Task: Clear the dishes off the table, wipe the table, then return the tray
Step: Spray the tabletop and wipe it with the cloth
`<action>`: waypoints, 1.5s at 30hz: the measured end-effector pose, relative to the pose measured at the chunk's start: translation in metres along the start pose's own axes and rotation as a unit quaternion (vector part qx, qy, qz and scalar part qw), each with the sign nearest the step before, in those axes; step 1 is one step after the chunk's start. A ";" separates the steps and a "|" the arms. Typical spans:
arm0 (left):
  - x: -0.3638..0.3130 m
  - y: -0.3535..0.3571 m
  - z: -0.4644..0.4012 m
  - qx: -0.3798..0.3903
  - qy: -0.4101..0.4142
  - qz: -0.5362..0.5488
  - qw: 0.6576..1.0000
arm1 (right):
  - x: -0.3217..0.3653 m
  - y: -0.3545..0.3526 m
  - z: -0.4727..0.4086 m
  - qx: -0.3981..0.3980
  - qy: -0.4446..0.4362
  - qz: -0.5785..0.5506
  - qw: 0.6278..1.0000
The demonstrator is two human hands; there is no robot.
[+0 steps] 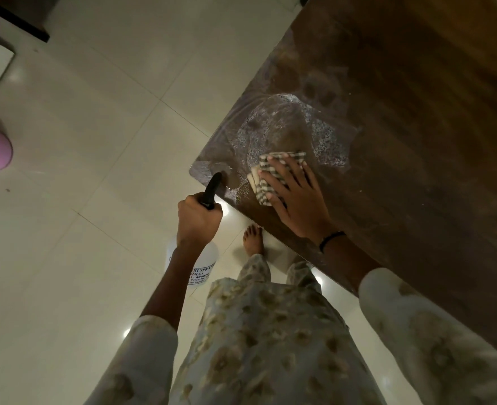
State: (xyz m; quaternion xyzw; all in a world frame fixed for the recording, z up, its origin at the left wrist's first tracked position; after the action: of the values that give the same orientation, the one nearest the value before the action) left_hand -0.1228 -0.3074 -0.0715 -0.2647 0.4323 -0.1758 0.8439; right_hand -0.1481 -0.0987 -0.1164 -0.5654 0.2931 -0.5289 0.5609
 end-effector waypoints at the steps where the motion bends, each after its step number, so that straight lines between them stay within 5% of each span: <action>1: 0.000 -0.002 -0.001 -0.004 -0.001 0.003 1.000 | 0.008 0.000 -0.012 -0.004 0.011 -0.005 1.000; 8: 0.001 -0.016 -0.005 -0.043 0.026 0.022 0.998 | 0.088 0.015 -0.062 0.003 -0.048 -0.006 0.999; 13: 0.000 -0.024 -0.009 -0.037 0.027 0.026 0.999 | 0.063 0.012 -0.014 0.027 -0.163 -0.012 0.986; 17: 0.002 -0.026 -0.014 -0.034 0.026 0.020 0.999 | 0.031 0.002 -0.029 0.020 -0.088 -0.011 0.996; 22: 0.002 -0.027 -0.017 -0.045 0.027 0.028 0.998 | 0.075 0.006 -0.079 -0.002 -0.016 -0.018 1.000; 30: -0.010 -0.021 -0.020 -0.010 0.042 0.020 0.999 | 0.060 0.012 -0.009 0.034 -0.120 -0.027 0.992; 41: -0.088 0.058 -0.009 0.160 0.121 -0.051 0.978 | -0.100 -0.022 0.089 0.017 0.131 0.007 0.991; 45: -0.109 0.092 -0.001 0.215 0.126 -0.076 0.965 | -0.106 -0.022 0.091 0.009 0.143 0.000 0.990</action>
State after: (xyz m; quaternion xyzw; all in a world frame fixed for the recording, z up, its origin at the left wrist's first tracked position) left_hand -0.1784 -0.1770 -0.0577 -0.0850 0.4657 -0.3602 0.8038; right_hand -0.0979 0.0332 -0.1065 -0.4791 0.3653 -0.6071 0.5181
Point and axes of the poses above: each hand's wrist, its own z-axis away from the middle knuckle, its own y-axis out of the palm, x = y × z, the point moved 3 cm from there along -z, towards the middle knuckle, and after that the axes turned 8 degrees about y, right-handed, at the moved point
